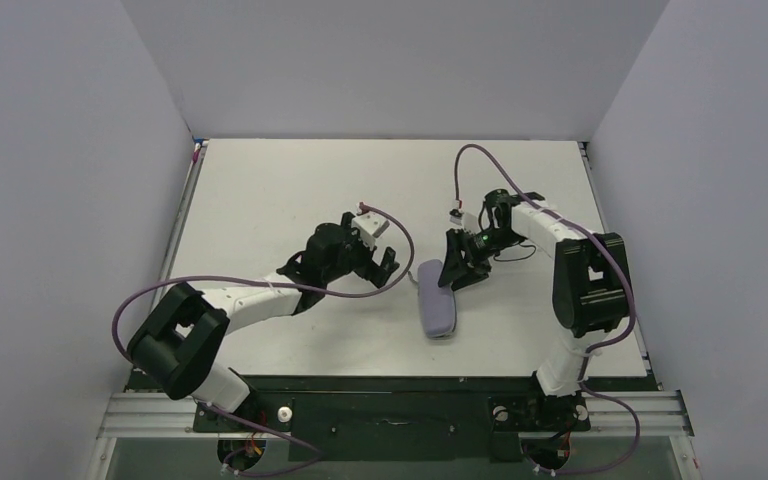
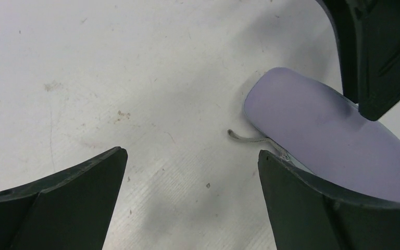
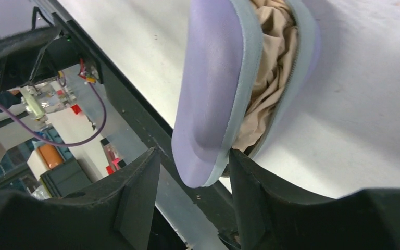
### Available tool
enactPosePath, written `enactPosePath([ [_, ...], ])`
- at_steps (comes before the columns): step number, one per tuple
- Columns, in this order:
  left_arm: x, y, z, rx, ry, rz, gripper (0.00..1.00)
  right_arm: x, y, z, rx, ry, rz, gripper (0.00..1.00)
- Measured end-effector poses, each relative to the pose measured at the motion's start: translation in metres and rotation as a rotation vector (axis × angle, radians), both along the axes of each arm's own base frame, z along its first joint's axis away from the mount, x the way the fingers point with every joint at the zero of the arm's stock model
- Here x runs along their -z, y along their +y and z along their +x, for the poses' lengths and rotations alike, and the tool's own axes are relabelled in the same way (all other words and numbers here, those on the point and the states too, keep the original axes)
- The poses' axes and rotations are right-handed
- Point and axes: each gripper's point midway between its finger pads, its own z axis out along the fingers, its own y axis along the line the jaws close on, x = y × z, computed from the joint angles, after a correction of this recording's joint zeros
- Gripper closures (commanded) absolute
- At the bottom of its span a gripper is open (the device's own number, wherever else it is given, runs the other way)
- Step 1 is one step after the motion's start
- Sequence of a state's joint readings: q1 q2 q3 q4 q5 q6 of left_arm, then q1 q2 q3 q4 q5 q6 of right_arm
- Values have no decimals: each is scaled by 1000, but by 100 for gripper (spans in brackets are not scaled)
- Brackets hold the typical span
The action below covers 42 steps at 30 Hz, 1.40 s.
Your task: Open the umbrella
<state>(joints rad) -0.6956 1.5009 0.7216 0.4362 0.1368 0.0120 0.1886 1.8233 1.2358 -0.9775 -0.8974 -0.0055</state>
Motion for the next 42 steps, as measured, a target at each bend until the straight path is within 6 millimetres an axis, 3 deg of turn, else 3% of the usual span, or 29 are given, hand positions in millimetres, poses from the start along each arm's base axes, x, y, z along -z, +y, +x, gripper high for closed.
enactPosePath([
  [6,11,17,5,-73,128,-46,3,-13,23,-9,-28,9,43,57],
  [15,20,12,-12,-86,291,-117,2,-28,64,-2,-39,-83,86,57],
  [20,13,8,-23,-95,328,-152,2,-33,81,8,-14,-136,104,62],
  [22,7,1,-33,-84,316,-150,2,-39,75,15,29,-183,112,65],
  [27,4,-29,-66,-33,278,-93,3,-68,20,27,259,-312,102,82],
  [29,5,-40,-76,-29,265,-53,3,-68,1,28,332,-343,68,86],
  [32,4,-59,-84,-27,233,-1,3,-46,-11,16,371,-318,2,90],
  [37,9,-86,-90,-42,209,63,3,11,-23,-14,390,-161,-117,96],
  [42,19,-98,-92,-62,213,105,3,27,-23,-14,385,-134,-149,93],
])
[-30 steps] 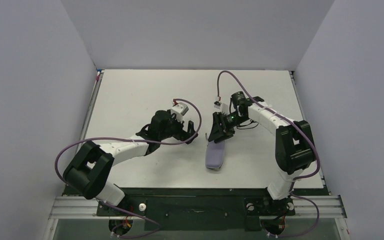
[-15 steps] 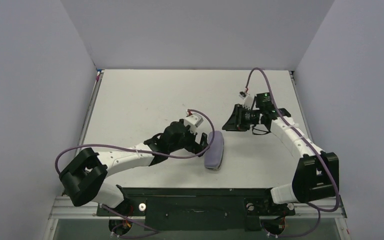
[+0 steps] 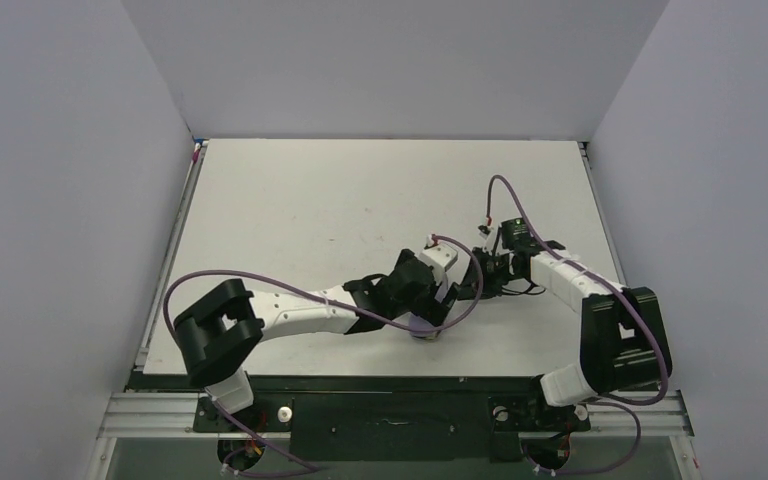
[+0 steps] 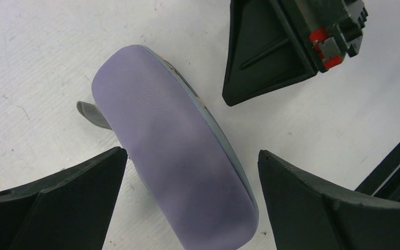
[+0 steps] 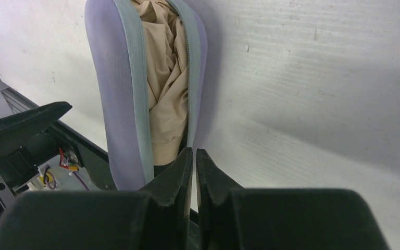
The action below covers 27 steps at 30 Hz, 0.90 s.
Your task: Open the umbrella
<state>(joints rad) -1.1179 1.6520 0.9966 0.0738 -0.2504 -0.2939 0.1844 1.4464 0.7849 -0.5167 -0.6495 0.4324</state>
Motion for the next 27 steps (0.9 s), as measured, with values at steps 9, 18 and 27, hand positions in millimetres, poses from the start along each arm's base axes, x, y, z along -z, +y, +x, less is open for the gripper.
enactPosePath([
  [9,23,-5,8,-53,34,70,3,22,18,3,-22,46,11,82],
  [18,31,4,14,-89,62,91,7,40,25,8,-29,58,-2,86],
  [27,34,36,28,-147,93,111,12,44,29,13,-55,63,-22,88],
])
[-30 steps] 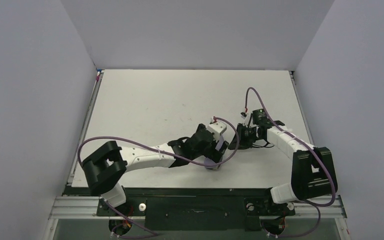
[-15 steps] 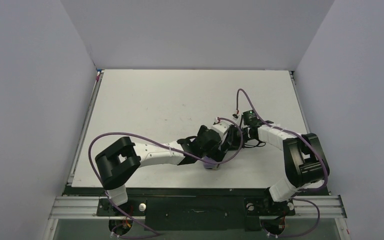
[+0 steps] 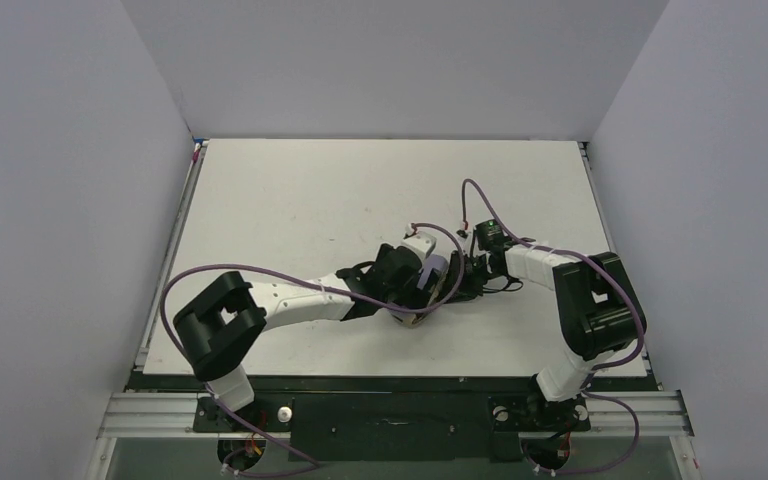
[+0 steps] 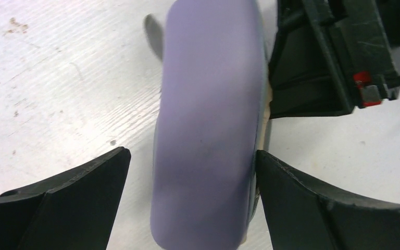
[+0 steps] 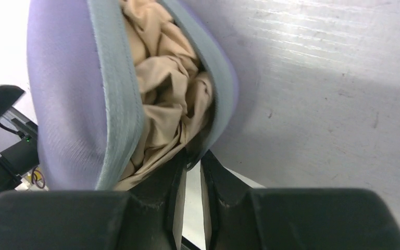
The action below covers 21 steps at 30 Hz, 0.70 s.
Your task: Open the umbrella
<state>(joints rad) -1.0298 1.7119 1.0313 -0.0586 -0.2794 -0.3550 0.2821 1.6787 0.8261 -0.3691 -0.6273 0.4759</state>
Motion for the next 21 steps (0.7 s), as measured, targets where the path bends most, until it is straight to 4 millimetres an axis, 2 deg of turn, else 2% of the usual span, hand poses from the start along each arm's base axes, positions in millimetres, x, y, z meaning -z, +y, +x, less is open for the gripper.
enactPosePath([
  [8,-9,34,15,-61,8,-24,16,1,1,1,-28,-23,-32,88],
  [12,-6,52,27,-94,22,-32,24,1,-1,4,-32,-38,-50,89],
  [14,-3,59,32,-102,32,-33,31,1,-2,6,-36,-46,-60,89],
  [20,8,73,41,-115,77,-37,69,0,-6,11,-60,-75,-96,87],
  [21,11,74,41,-115,90,-39,73,-1,-7,12,-63,-82,-102,86],
])
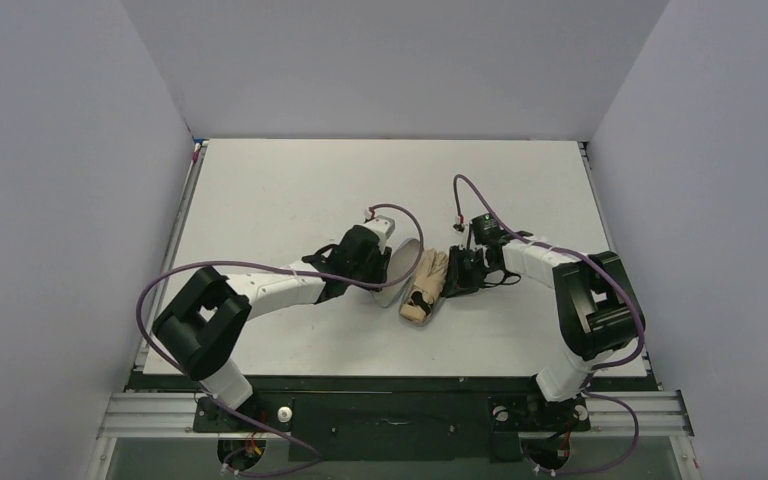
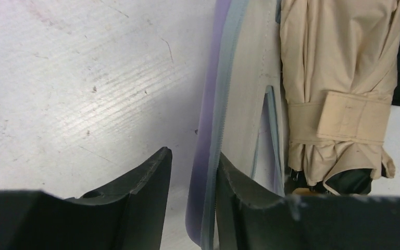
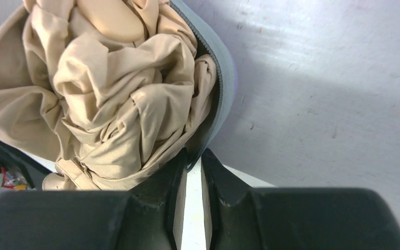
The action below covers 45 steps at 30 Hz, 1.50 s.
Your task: Open the umbrella
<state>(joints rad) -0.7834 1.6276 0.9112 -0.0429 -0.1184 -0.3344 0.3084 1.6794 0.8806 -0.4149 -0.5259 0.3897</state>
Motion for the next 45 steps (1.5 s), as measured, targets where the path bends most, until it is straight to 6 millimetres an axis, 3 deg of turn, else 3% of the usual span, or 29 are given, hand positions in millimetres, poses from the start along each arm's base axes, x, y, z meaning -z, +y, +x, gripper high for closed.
enactPosePath([
  [3,11,-2,-6,18,46,-20,81,-4,-2,8,-12,-28,-22,80],
  [10,16,-13,-15,18,132,-112,84,-34,6,32,-58,-123,1,67],
  [15,15,-16,-17,-3,166,-153,84,-72,11,24,-77,-187,55,56],
  [19,13,-20,-18,-9,182,-177,84,-105,19,15,-86,-264,97,55],
  [22,12,-21,-19,-13,189,-188,84,-113,30,6,-99,-274,115,55],
  [29,12,-21,-19,-15,190,-190,84,-76,30,-6,-84,-189,13,52],
  [32,12,-21,-19,-15,190,-190,84,-61,28,-5,-63,-166,-50,46],
  [45,9,-22,-14,-23,168,-198,86,-25,32,0,1,-99,-153,41],
])
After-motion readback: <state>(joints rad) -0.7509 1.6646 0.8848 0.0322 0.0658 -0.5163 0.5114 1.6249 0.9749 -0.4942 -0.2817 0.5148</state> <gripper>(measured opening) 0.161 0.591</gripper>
